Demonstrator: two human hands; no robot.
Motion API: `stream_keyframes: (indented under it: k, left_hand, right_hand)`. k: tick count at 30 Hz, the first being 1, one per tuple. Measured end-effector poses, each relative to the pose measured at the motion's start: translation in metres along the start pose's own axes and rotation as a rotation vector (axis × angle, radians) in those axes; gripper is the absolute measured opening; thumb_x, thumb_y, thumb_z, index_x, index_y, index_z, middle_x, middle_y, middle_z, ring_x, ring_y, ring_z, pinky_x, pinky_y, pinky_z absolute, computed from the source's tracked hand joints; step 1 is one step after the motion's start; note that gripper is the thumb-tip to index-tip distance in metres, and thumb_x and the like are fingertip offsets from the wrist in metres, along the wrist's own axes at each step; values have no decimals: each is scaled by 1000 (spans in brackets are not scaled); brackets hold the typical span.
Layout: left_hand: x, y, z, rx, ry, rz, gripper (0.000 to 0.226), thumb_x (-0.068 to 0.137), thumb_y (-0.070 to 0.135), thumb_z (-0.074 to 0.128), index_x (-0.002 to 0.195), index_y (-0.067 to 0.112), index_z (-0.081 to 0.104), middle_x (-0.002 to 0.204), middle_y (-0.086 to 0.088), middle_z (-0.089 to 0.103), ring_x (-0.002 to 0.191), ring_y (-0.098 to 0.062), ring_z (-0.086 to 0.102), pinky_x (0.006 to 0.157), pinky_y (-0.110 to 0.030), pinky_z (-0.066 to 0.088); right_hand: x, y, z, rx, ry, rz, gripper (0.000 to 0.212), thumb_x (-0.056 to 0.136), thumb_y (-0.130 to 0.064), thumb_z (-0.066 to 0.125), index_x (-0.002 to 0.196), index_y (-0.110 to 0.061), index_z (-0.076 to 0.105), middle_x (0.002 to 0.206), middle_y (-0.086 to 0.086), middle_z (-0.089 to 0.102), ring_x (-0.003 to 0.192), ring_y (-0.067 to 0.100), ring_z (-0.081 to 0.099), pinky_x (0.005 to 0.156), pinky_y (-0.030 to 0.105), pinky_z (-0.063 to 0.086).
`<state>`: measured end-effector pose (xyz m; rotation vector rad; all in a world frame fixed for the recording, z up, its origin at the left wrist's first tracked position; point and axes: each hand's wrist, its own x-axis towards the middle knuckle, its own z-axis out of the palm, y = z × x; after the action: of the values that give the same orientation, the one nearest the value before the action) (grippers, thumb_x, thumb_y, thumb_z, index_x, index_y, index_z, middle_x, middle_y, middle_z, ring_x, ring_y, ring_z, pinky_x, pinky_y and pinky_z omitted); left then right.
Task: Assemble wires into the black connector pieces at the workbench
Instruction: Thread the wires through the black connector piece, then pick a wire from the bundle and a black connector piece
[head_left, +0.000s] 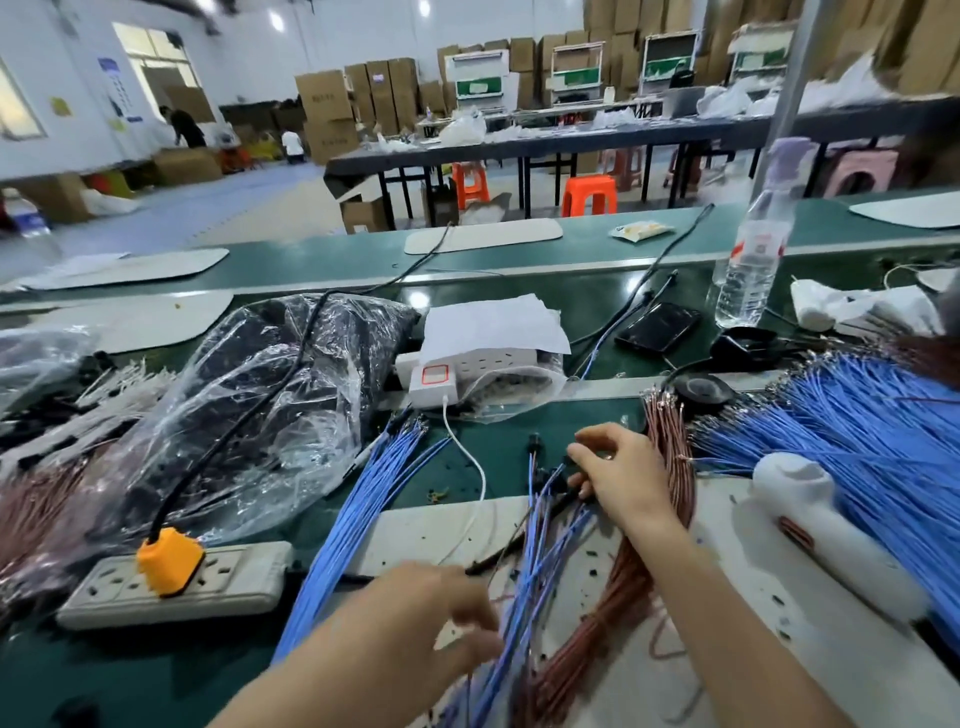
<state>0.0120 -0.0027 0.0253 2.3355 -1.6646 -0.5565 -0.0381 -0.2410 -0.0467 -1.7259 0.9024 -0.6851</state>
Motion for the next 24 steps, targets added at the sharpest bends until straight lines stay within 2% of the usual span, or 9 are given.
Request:
stream_keyframes:
  k: [3, 5, 7, 9, 12, 15, 17, 22, 24]
  left_hand:
    - [22, 7, 24, -56, 165, -23, 37, 94, 46, 51, 130, 41, 45, 132, 23, 40, 122, 4, 36, 91, 2, 20]
    - [38, 14, 37, -105, 148, 5, 48, 93, 43, 54, 138, 42, 37, 149, 16, 23, 136, -1, 21, 98, -1, 10]
    - [47, 11, 29, -217, 199, 27, 38, 91, 39, 59, 128, 37, 53, 151, 10, 28, 137, -4, 26, 102, -8, 17]
    - [51, -12, 1, -318, 435, -34, 12, 90, 30, 63, 102, 29, 66, 135, 4, 50, 119, -7, 48, 98, -15, 33]
    - [54, -76, -52, -244, 686, -328, 7, 92, 21, 60, 87, 19, 64, 96, -4, 67, 75, -5, 57, 63, -12, 41]
    - [53, -141, -74, -127, 586, -725, 12, 94, 14, 53, 95, 6, 61, 98, -17, 66, 85, -27, 61, 70, -31, 49]
    - [52, -165, -69, -4, 412, -903, 16, 92, 11, 50, 98, -2, 57, 106, -23, 63, 92, -32, 59, 74, -33, 46]
    - [61, -180, -55, 90, 336, -987, 35, 92, 13, 52, 125, 4, 52, 127, -16, 49, 117, -32, 50, 92, -36, 46]
    - [63, -178, -55, 84, 379, -955, 25, 93, 17, 49, 117, 10, 54, 114, -13, 56, 107, -31, 55, 90, -38, 48]
  right_hand:
    - [-12, -4, -5, -291, 182, -297, 13, 86, -11, 68, 99, -11, 69, 96, 0, 64, 76, 11, 62, 72, 13, 40]
    - [-19, -3, -6, -434, 123, -368, 19, 88, -20, 67, 105, -12, 68, 106, 2, 60, 96, 19, 58, 86, 22, 40]
    - [-28, 2, -1, -650, -14, -368, 32, 90, -35, 62, 117, -16, 64, 118, 2, 55, 112, 21, 50, 97, 31, 37]
    - [-36, 6, 5, -767, -57, -403, 38, 91, -43, 58, 121, -21, 61, 123, -1, 53, 120, 20, 45, 100, 36, 34]
    - [-42, 4, 7, -748, -55, -434, 34, 91, -41, 58, 118, -20, 62, 121, -2, 53, 117, 20, 46, 98, 39, 36]
    - [-41, 3, 7, -752, -64, -422, 31, 92, -37, 58, 116, -18, 63, 119, 0, 54, 115, 21, 47, 98, 39, 39]
    - [-40, 2, 7, -747, -68, -415, 30, 92, -35, 58, 116, -18, 63, 118, 1, 54, 113, 21, 48, 97, 39, 40]
    - [-39, 3, 6, -709, -79, -400, 28, 92, -29, 60, 116, -15, 64, 116, 4, 57, 109, 24, 51, 97, 38, 39]
    - [-38, 4, 5, -702, -89, -401, 27, 92, -28, 60, 116, -15, 64, 116, 3, 56, 109, 23, 51, 98, 37, 39]
